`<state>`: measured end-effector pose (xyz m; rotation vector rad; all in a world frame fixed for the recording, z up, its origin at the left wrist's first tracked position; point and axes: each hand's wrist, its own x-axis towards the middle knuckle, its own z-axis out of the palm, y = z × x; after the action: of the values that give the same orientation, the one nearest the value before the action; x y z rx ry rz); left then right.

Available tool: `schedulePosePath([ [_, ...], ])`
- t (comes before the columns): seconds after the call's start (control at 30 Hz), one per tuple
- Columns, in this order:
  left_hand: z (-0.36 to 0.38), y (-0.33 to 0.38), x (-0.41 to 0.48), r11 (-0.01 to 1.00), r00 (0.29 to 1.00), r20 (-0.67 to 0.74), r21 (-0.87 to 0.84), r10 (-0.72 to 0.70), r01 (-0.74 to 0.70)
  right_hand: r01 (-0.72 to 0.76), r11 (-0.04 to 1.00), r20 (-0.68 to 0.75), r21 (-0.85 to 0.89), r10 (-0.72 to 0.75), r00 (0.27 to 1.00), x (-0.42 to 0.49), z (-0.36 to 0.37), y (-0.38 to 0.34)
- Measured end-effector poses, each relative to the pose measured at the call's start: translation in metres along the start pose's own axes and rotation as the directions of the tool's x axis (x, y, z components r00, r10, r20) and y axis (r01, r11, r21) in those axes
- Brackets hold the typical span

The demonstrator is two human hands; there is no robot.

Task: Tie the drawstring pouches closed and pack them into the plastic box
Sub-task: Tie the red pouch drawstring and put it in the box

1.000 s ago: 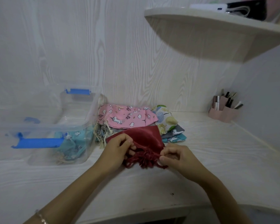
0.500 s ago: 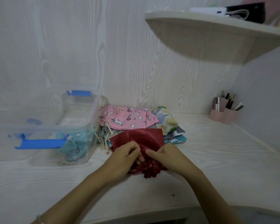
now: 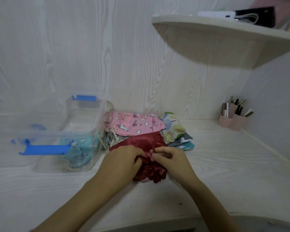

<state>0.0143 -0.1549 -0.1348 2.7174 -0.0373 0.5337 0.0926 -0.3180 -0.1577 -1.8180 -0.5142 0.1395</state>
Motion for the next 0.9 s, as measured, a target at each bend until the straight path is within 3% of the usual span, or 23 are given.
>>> schedulePosePath([
  [0.13, -0.012, 0.005, -0.001, 0.983, 0.99, -0.061, 0.124, -0.129, 0.136, -0.003, 0.997, 0.028, -0.073, 0.005, 1.0, 0.0, 0.0, -0.004],
  [0.23, -0.016, 0.005, 0.0, 0.971, 0.974, -0.1, 0.111, -0.201, 0.212, -0.016, 0.986, 0.119, -0.166, 0.036, 0.992, 0.0, 0.002, -0.004],
  [0.33, -0.016, 0.007, 0.005, 0.968, 0.962, -0.124, -0.092, -0.243, 0.232, -0.027, 0.977, 0.225, -0.21, 0.076, 0.971, -0.002, 0.003, -0.006],
  [0.43, -0.01, 0.008, 0.022, 0.903, 0.976, -0.055, -0.395, -0.209, 0.171, -0.048, 0.994, 0.317, -0.101, 0.078, 0.945, -0.005, 0.003, -0.012],
  [0.5, -0.005, 0.012, 0.034, 0.846, 0.991, 0.059, -0.517, -0.12, 0.133, -0.041, 0.997, 0.301, -0.069, 0.06, 0.952, -0.005, 0.003, -0.011],
  [0.6, 0.002, 0.019, 0.039, 0.743, 0.977, 0.2, -0.641, -0.077, 0.19, -0.039, 0.999, 0.226, -0.022, 0.043, 0.973, -0.005, 0.001, -0.005],
  [0.9, 0.021, 0.004, 0.016, 0.813, 0.975, 0.195, -0.547, -0.109, 0.2, -0.106, 0.964, 0.125, 0.244, 0.077, 0.989, -0.003, 0.002, 0.001],
])
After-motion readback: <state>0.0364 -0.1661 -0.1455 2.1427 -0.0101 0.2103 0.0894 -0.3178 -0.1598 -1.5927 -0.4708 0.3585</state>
